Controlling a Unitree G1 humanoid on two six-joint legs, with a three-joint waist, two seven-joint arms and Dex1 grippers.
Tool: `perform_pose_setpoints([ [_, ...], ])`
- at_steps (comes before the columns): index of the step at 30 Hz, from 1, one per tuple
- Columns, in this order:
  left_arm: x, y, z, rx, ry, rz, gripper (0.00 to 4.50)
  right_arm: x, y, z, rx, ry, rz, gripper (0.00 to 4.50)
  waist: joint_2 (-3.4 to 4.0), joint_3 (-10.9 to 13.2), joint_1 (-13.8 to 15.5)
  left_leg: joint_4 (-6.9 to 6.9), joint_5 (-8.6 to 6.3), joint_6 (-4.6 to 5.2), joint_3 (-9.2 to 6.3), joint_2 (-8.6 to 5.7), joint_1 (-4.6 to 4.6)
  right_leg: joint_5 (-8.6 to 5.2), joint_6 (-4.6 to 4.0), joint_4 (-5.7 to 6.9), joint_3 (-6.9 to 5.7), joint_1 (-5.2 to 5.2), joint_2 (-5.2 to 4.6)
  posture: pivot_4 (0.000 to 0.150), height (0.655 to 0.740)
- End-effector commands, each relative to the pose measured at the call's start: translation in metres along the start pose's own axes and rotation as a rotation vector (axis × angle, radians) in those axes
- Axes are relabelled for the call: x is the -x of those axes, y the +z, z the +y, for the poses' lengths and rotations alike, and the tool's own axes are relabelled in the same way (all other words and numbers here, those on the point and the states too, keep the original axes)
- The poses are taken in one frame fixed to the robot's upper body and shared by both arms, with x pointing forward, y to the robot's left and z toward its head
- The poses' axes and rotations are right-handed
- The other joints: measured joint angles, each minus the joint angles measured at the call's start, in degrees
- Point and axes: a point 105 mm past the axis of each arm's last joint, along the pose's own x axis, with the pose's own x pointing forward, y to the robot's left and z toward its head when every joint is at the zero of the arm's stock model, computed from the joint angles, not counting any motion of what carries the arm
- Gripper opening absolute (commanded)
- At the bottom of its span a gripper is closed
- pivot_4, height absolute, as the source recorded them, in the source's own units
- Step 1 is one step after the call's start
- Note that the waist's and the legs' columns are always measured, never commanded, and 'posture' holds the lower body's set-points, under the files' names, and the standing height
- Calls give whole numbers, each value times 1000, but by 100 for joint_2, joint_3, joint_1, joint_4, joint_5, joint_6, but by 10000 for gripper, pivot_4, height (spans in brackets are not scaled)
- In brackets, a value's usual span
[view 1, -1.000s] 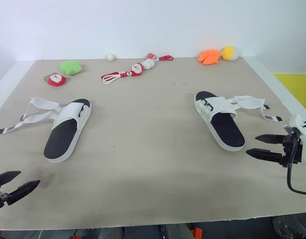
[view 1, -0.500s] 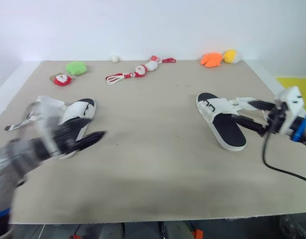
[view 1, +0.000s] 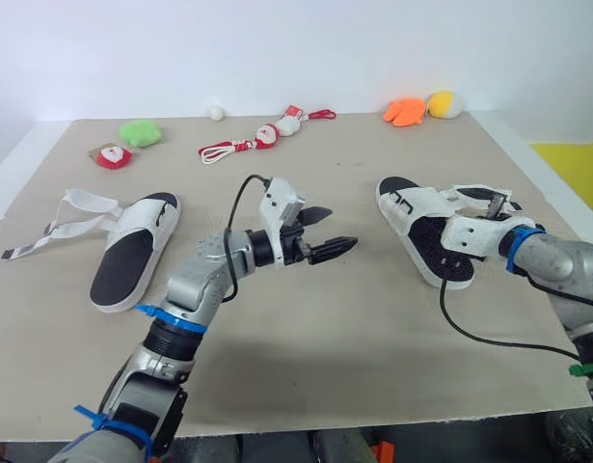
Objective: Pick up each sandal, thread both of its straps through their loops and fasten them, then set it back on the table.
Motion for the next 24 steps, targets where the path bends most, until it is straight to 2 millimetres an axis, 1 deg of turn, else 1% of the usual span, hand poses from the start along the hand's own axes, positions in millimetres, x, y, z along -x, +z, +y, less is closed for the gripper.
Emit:
perform_pose_setpoints([
  [1, -3, 8, -4, -47, -5, -29, 43149, -8, -2, -13, 63, -63, 15, 45000, 0, 0, 6, 0, 2, 2, -1, -1, 0, 1, 1, 0, 0, 1, 0, 1500, 7400],
  [2, -3, 7, -4, -46, -7, -25, 43149, -12, -1, -13, 66, -67, 11, 45000, 0, 0, 6, 0, 4, 4, -1, -1, 0, 2, 1, 0, 0, 1, 0, 1500, 7400],
  [4, -1, 4, -5, -45, -4, -17, 45000, -17, 2, -12, 70, -69, 3, 39650, 0, 0, -1, -1, 5, 6, -2, -1, 0, 2, 1, 0, 0, 0, 0, 1500, 7400],
  [5, 0, 3, -4, -47, 1, -13, 45000, -20, 2, -10, 78, -64, 3, 36356, 0, 0, 0, -2, 5, 6, -3, -1, 0, 2, 1, 0, 0, 1, 0, 1500, 7400],
  [6, 2, 3, -3, -47, 6, -12, 45000, -23, 1, -7, 81, -56, 5, 32187, 0, 0, 3, -3, 5, 6, -3, -1, 0, 2, 1, 0, 0, 0, 0, 1500, 7400],
  [8, 5, 3, -2, -49, 18, -11, 45000, -28, 1, -3, 85, -46, 7, 21363, 0, 0, 4, -3, 5, 6, -4, -1, -3, 2, 1, 0, -1, 0, -1, 1500, 7400],
  [10, 8, 5, 0, -49, 28, -13, 45000, -32, 3, 0, 85, -47, -1, 11722, 0, 0, 4, -3, 5, 6, -4, -6, -3, 2, 1, 0, 0, 0, -5, 1500, 7400],
  [11, 10, 5, 0, -49, 34, -13, 45000, -34, 4, 1, 85, -49, -4, 5581, 0, 0, 4, -3, 5, 6, -4, -7, -4, 2, 1, 0, 0, 0, -6, 1500, 7400],
  [12, 11, 5, 1, -50, 39, -13, 45000, -36, 5, 1, 90, -50, -7, 585, 0, 0, 1, -3, 5, 6, -4, -7, -4, 2, 1, 0, 0, 0, -6, 1500, 7400],
  [16, 19, 6, 5, -51, 62, -11, 45000, -40, 8, 1, 78, -67, -26, 204, 0, 0, -1, -3, 8, 9, -4, -8, -2, 4, -1, 0, 1, 1, -7, 1500, 7400],
  [18, 27, 7, 11, -49, 85, -12, 45000, -38, 16, -4, 83, -92, -93, 204, 0, 0, -9, -3, 9, 10, -4, -8, -1, 5, -1, 0, 1, 1, -6, 1500, 7400],
  [21, 48, 20, 24, -23, 119, -54, 45000, -28, 50, -18, 157, -142, -329, 204, 3, 3, -67, -6, 9, 10, -4, -6, -1, 5, -1, 1, 1, -2, -5, 1500, 7400],
  [24, 68, 33, 28, 11, 110, -82, 45000, -10, 86, -17, 241, -118, -599, 204, 3, 7, -127, -14, 9, 10, -5, -5, -1, 1, 5, 0, 0, -4, -5, 1500, 7400],
])
